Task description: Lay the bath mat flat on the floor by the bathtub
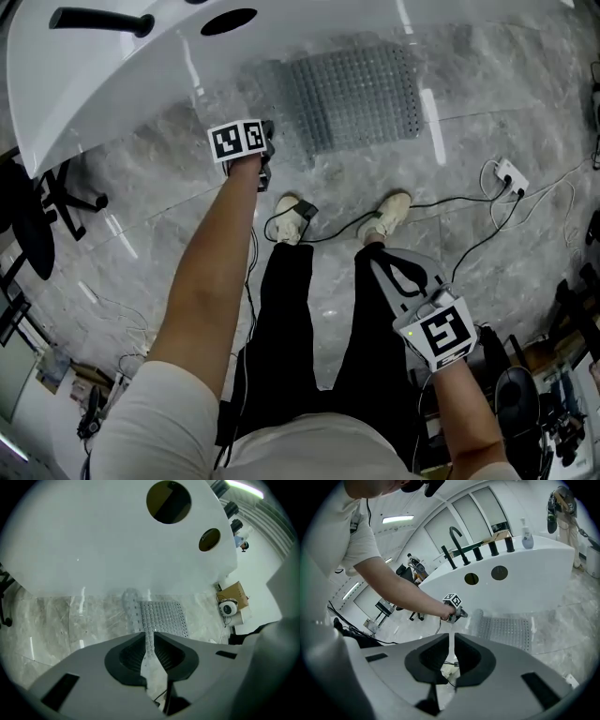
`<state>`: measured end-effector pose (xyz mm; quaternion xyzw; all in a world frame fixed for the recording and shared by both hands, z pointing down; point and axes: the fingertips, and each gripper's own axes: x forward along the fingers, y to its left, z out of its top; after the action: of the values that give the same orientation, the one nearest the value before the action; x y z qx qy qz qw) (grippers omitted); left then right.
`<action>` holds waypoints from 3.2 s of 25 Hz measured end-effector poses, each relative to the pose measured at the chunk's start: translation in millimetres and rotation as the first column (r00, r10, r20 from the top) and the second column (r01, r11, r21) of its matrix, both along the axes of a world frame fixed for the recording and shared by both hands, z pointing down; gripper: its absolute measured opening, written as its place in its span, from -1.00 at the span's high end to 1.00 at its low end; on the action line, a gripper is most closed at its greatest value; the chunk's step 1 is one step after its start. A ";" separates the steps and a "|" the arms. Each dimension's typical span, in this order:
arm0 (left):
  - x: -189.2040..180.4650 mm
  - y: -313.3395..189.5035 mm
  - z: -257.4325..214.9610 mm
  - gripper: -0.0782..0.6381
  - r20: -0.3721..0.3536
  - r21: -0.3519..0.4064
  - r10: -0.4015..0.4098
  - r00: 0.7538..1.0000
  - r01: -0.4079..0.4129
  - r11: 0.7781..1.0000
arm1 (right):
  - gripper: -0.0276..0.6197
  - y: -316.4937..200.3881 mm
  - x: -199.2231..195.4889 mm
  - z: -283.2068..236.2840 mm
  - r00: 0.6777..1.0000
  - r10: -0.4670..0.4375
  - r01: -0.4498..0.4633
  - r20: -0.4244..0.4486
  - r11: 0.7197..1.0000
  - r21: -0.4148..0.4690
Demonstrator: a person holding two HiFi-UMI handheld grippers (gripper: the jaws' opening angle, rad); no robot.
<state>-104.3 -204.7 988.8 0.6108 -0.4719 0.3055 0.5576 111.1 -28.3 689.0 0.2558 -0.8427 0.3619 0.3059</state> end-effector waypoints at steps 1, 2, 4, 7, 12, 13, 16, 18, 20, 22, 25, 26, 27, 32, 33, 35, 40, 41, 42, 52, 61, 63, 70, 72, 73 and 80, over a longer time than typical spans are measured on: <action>-6.2 1.7 -2.4 0.60 0.006 0.004 0.004 1.000 -0.004 1.000 | 0.77 -1.4 -3.5 -0.6 1.000 -0.002 0.002 -0.006 1.000 0.002; -11.7 2.6 -5.6 0.60 0.011 0.010 0.010 1.000 -0.010 1.000 | 0.77 -3.6 -7.4 -1.3 1.000 -0.004 0.004 -0.009 1.000 0.006; -22.4 1.7 -13.0 0.61 0.018 0.027 0.020 1.000 -0.021 0.999 | 0.77 -9.0 -16.8 -2.2 1.000 -0.005 0.005 -0.010 1.000 0.016; -35.7 2.6 -23.7 0.61 0.013 0.045 0.029 0.999 -0.030 0.999 | 0.77 -13.4 -35.1 -4.2 1.000 -0.012 0.013 -0.007 1.000 0.028; -50.8 12.4 -43.2 0.61 0.000 0.061 0.053 0.999 -0.053 0.997 | 0.77 -13.7 -63.9 -10.1 1.000 -0.027 0.027 -0.013 0.999 0.042; -52.1 14.8 -47.2 0.61 -0.007 0.062 0.059 0.998 -0.058 0.996 | 0.77 -14.7 -68.4 -12.3 1.000 -0.028 0.029 -0.014 0.998 0.047; -56.9 19.8 -60.6 0.61 -0.015 0.073 0.086 0.996 -0.085 0.994 | 0.77 -18.0 -80.7 -19.6 1.000 -0.027 0.028 -0.013 0.998 0.063; -58.1 22.6 -70.7 0.61 -0.019 0.082 0.105 0.994 -0.103 0.991 | 0.78 -18.4 -86.1 -25.1 1.000 -0.024 0.025 -0.011 0.997 0.072; -56.6 24.0 -82.9 0.61 -0.030 0.096 0.125 0.992 -0.121 0.988 | 0.78 -18.7 -88.9 -31.1 1.000 -0.018 0.019 -0.012 0.997 0.080; -55.1 23.7 -96.6 0.61 -0.033 0.112 0.162 0.986 -0.158 0.981 | 0.78 -19.9 -90.9 -36.2 1.000 -0.012 0.013 -0.016 0.996 0.089; -52.0 26.8 -117.4 0.61 -0.039 0.129 0.219 0.975 -0.212 0.969 | 0.78 -20.3 -92.1 -44.1 1.000 -0.005 0.008 -0.027 0.995 0.100; -51.3 27.9 -125.2 0.61 -0.043 0.136 0.232 0.972 -0.224 0.965 | 0.78 -20.7 -92.3 -47.3 1.000 0.000 0.003 -0.027 0.995 0.103; -51.0 28.8 -133.2 0.61 -0.045 0.145 0.242 0.969 -0.233 0.962 | 0.79 -21.0 -92.5 -50.5 1.000 0.006 -0.004 -0.024 0.994 0.105; -49.9 36.5 -163.1 0.62 -0.055 0.184 0.272 0.961 -0.258 0.949 | 0.80 -17.1 -92.2 -61.2 0.999 0.031 -0.026 -0.032 0.991 0.129; -49.8 38.0 -167.5 0.62 -0.056 0.189 0.276 0.960 -0.262 0.947 | 0.80 -16.9 -91.7 -63.7 0.999 0.035 -0.030 -0.035 0.990 0.137; -50.4 44.8 -177.0 0.63 -0.056 0.192 0.280 0.958 -0.265 0.945 | 0.80 -14.7 -90.8 -70.5 0.998 0.044 -0.039 -0.036 0.989 0.146; -47.6 58.9 -220.2 0.63 -0.091 0.243 0.287 0.954 -0.259 0.935 | 0.80 -6.9 -92.1 -94.7 0.998 0.059 -0.052 -0.037 0.984 0.170; -46.5 62.6 -232.2 0.63 -0.103 0.260 0.291 0.951 -0.257 0.931 | 0.80 -5.5 -92.9 -101.7 0.998 0.058 -0.051 -0.038 0.983 0.178; -46.3 68.3 -244.9 0.63 -0.113 0.276 0.299 0.948 -0.259 0.926 | 0.80 -3.3 -93.8 -109.5 0.998 0.057 -0.050 -0.037 0.982 0.184; -43.0 117.6 -388.5 0.63 -0.186 0.442 0.394 0.900 -0.282 0.852 | 0.81 2.5 -75.7 -205.1 0.991 0.105 -0.076 -0.078 0.949 0.307; -17.7 175.6 -509.0 0.65 -0.149 0.575 0.563 0.813 -0.392 0.718 | 0.81 29.1 -66.1 -278.2 0.988 0.137 -0.100 -0.075 0.924 0.368; -11.7 186.0 -530.0 0.65 -0.140 0.595 0.598 0.789 -0.416 0.688 | 0.82 32.7 -61.7 -289.6 0.987 0.149 -0.114 -0.067 0.921 0.373; -1.9 218.0 -583.3 0.65 -0.143 0.651 0.653 0.744 -0.426 0.628 | 0.84 50.7 -60.4 -310.8 0.985 0.164 -0.134 -0.048 0.915 0.380; 1.1 222.7 -590.7 0.66 -0.137 0.662 0.668 0.732 -0.434 0.611 | 0.84 53.2 -62.9 -313.3 0.986 0.157 -0.125 -0.052 0.913 0.387; 2.4 224.5 -593.5 0.66 -0.127 0.668 0.679 0.723 -0.444 0.598 | 0.85 53.6 -64.3 -314.4 0.987 0.153 -0.120 -0.054 0.912 0.392; 8.8 235.6 -606.5 0.66 -0.057 0.691 0.736 0.674 -0.506 0.517 | 0.87 61.6 -71.4 -316.2 0.988 0.143 -0.110 -0.052 0.906 0.408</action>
<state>-95.5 30.9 382.3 0.9303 -0.1841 0.2014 0.2450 39.8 33.3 372.8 0.3817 -0.8679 0.1885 0.2560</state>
